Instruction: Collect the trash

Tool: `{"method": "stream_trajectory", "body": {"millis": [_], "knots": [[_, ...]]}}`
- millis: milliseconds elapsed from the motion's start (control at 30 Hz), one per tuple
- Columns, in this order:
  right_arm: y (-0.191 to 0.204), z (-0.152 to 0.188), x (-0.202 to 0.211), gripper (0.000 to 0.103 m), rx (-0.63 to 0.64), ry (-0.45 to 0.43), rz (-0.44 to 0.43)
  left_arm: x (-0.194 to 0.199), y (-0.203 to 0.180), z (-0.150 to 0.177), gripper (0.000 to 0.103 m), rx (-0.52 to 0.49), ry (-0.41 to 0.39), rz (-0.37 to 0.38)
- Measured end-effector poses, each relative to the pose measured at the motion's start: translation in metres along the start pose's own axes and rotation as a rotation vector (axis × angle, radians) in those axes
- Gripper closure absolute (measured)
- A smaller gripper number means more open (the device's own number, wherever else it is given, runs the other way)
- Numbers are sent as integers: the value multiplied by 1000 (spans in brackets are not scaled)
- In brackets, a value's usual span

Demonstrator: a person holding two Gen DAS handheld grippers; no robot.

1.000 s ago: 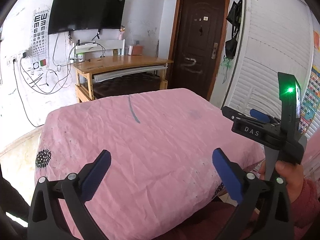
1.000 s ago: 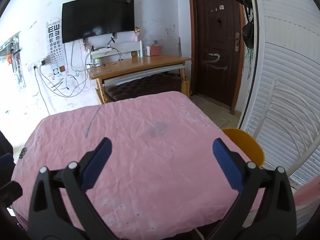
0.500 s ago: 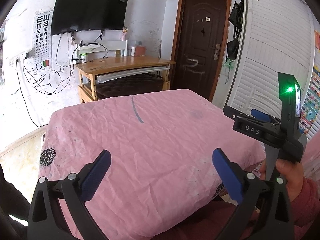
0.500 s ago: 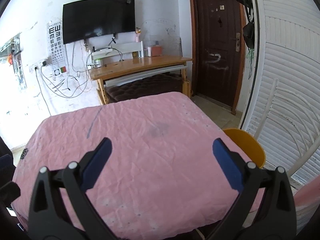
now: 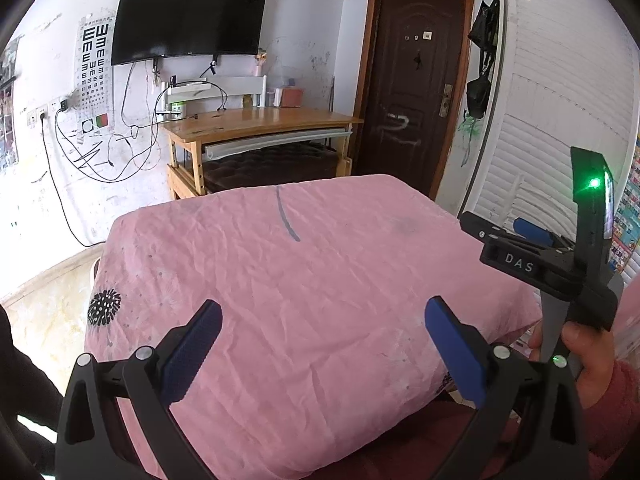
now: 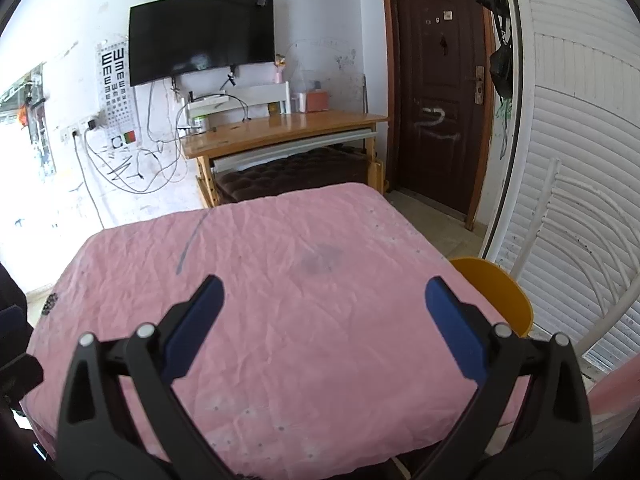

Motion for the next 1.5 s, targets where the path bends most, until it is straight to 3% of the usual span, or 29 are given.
{"method": "stream_trajectory", "body": {"millis": [1100,1200,1333,1500], "knots": [[0,2,-3,6,7,5,-2,-5,-1,0,7,-7,33,-64],[0,2,-3,6,8,2,-1,-5,-6,0,7,-26,42,-69],[-1,1,-3,6,8,2,-2,-4,-13,1,7,-75,40,-133],[-1,1,-2,6,8,1,-2,-1,-19,1,7,-93,35,-105]]}}
Point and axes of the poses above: each gripper's, at about its wrist camera, not at the fingertips, and x roughly against the way its jaws point, y to its left, z to its underside, the point moved 5 cm from there along -x, roughly the way its jaws point, and after that the axes turned 9 degrees about -z, right-handed, at the moved point
